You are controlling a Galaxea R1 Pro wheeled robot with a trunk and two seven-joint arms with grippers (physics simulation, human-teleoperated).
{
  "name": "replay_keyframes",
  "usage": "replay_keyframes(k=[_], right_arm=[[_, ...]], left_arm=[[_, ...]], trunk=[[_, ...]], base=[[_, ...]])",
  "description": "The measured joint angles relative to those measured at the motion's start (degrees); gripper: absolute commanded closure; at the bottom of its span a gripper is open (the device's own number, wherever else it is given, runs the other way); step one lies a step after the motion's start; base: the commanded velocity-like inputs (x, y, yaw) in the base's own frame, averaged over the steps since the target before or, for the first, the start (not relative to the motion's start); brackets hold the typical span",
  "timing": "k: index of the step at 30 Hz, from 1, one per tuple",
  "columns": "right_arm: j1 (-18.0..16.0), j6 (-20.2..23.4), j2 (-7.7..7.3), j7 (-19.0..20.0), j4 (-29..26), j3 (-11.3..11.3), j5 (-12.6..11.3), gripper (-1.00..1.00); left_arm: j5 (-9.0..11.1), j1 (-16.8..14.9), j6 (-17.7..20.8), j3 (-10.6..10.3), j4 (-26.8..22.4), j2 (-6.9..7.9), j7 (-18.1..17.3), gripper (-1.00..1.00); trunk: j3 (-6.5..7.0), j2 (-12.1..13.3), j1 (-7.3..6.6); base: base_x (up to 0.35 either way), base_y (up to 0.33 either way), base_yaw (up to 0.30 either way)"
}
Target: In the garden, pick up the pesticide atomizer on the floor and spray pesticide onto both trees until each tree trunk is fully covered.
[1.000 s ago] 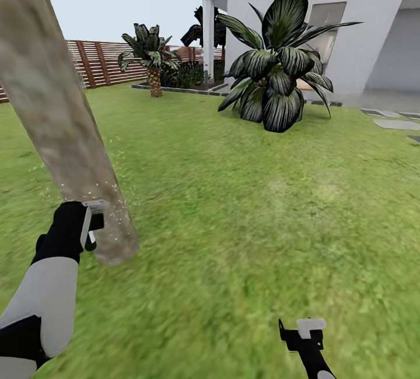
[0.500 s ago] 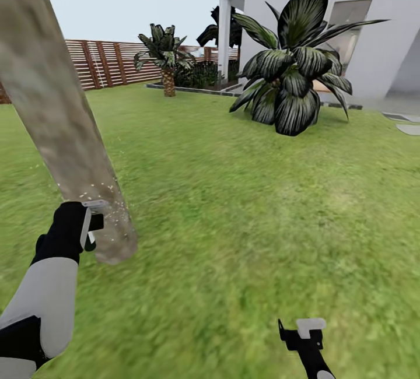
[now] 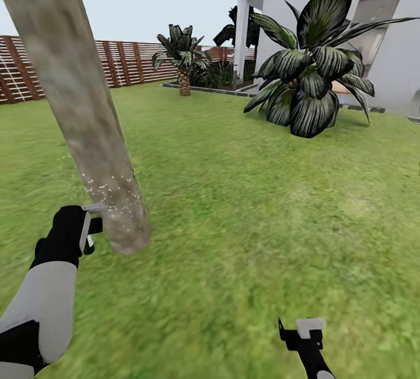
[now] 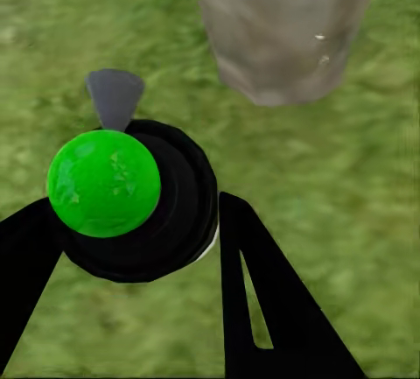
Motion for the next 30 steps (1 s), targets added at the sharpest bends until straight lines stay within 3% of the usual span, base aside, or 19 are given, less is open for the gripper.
replay_keyframes(k=[4, 7, 9, 12, 13, 15, 16, 17, 19, 21, 24, 25, 27, 30], right_arm=[[0.0, 0.0, 0.06, 0.0, 0.0, 0.0, 0.0, -1.00], [0.0, 0.0, 0.01, 0.0, -0.2, 0.0, 0.0, -1.00], [0.0, 0.2, 0.07, 0.2, -0.4, 0.5, 0.3, -1.00], [0.0, 0.4, 0.04, 0.4, -3.2, 4.9, 4.4, -1.00], [0.0, 1.5, 0.03, 0.5, -5.5, 5.7, 6.6, -1.00], [0.0, 5.2, 0.06, 2.4, -9.5, 6.4, 13.4, -1.00], [0.0, 6.4, 0.04, 4.7, -10.7, 6.7, 16.3, -1.00], [0.0, 7.5, -0.04, 10.8, -12.4, 6.9, 20.9, -1.00], [-0.3, 8.5, -0.22, 24.8, -15.4, 6.6, 24.8, -1.00], [-1.7, 8.9, -0.64, 34.6, -17.8, 6.3, 25.6, -1.00], [-3.8, 9.2, -0.78, 42.8, -20.5, 6.1, 25.9, -1.00], [-4.5, 10.2, -0.76, 47.6, -22.1, 6.1, 26.0, -1.00], [-4.8, 11.4, -0.76, 50.6, -22.9, 6.0, 26.1, -1.00], [-4.9, 11.9, -0.61, 51.6, -23.4, 6.1, 26.2, -1.00]], left_arm=[[0.6, 4.7, -0.7, 0.0, 0.0, 0.63, -0.4, 1.00], [1.4, 12.5, -10.7, -0.7, 0.6, 0.65, -4.1, 1.00], [1.7, 16.4, -14.8, -4.5, 1.0, 1.14, -10.0, 1.00], [0.6, 19.6, -21.7, -14.9, 1.5, 4.74, -21.4, 1.00], [0.3, 19.9, -24.4, -17.3, 2.7, 5.74, -26.1, 1.00], [-1.1, 20.0, -28.2, -19.7, 5.6, 7.12, -34.8, 1.00], [-2.4, 20.0, -29.7, -20.7, 6.4, 7.51, -37.6, 1.00], [-5.2, 19.9, -32.6, -22.6, 7.5, 8.09, -42.1, 1.00], [-10.2, 19.8, -37.3, -24.7, 8.7, 8.46, -49.7, 1.00], [-12.9, 19.8, -39.2, -25.5, 9.1, 8.49, -55.4, 1.00], [-14.5, 19.8, -39.8, -26.1, 9.1, 8.24, -59.1, 1.00], [-17.4, 19.9, -39.9, -28.0, 9.1, 8.05, -59.7, 1.00], [-19.6, 19.9, -40.1, -30.2, 9.1, 7.97, -59.9, 1.00], [-20.2, 19.9, -40.1, -31.3, 9.2, 7.79, -60.1, 1.00]], trunk=[[-0.01, 0.0, 0.00], [0.00, 0.0, 0.00], [-0.01, 0.0, 0.00], [0.01, 0.0, 0.00], [0.01, 0.0, 0.00], [0.00, 0.0, 0.00], [0.00, 0.0, -0.01], [0.00, 0.0, -0.01], [0.01, 0.0, -0.02], [0.01, 0.0, -0.03], [0.01, 0.0, -0.04], [0.01, 0.0, -0.04], [0.01, 0.0, -0.04], [0.01, 0.0, -0.04]], base=[[-0.337, 0.000, 0.000], [-0.338, 0.000, 0.000], [-0.338, 0.000, 0.000], [-0.338, 0.000, 0.000], [-0.333, 0.000, 0.000], [-0.309, 0.000, 0.000], [-0.282, 0.000, 0.000], [-0.253, 0.000, 0.000], [-0.137, 0.000, 0.000], [-0.039, 0.000, 0.000], [-0.010, 0.000, 0.000], [-0.002, 0.000, 0.000], [0.000, 0.000, 0.000], [0.000, 0.000, 0.000]])
